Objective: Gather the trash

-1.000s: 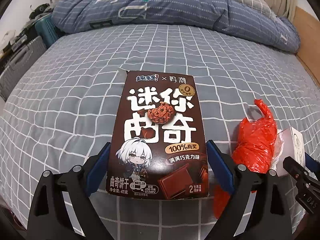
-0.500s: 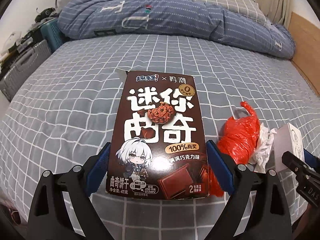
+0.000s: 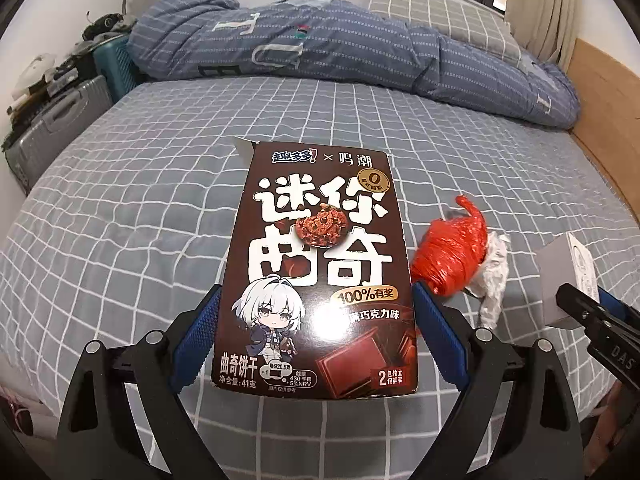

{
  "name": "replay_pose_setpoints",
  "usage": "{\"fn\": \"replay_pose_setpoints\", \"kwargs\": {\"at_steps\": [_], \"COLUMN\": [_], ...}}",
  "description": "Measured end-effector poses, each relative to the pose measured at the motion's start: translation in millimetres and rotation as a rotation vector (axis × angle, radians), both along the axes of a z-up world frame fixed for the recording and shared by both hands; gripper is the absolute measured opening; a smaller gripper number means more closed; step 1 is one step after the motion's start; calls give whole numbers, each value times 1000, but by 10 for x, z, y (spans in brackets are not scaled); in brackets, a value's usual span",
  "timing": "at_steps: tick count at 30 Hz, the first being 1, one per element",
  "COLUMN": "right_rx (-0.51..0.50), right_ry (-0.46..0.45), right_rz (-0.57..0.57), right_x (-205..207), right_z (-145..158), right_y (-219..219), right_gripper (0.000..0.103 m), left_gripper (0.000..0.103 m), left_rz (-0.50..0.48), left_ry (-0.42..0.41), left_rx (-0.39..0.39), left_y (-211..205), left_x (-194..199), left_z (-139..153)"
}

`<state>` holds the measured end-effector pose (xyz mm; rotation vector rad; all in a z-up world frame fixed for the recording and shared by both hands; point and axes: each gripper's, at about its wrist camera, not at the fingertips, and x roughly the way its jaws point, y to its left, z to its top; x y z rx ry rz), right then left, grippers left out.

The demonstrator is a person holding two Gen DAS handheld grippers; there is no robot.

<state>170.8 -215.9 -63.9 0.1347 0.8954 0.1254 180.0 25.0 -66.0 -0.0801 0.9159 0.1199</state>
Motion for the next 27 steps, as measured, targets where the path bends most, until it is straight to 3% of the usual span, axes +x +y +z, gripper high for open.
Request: {"fn": "replay_pose_setpoints", "kwargs": {"at_steps": [27], "right_rx": [-34], "right_ry": [-32], "right_rz": [80], "right_x": [-1174], "right_z": [380], "right_y": [240], "right_gripper": [69], "left_gripper": [89], "left_rz": [-29], "left_ry": [10], "left_rx": [-59], "left_y": [-127], "left_x": [-1190], "left_z": [346]}}
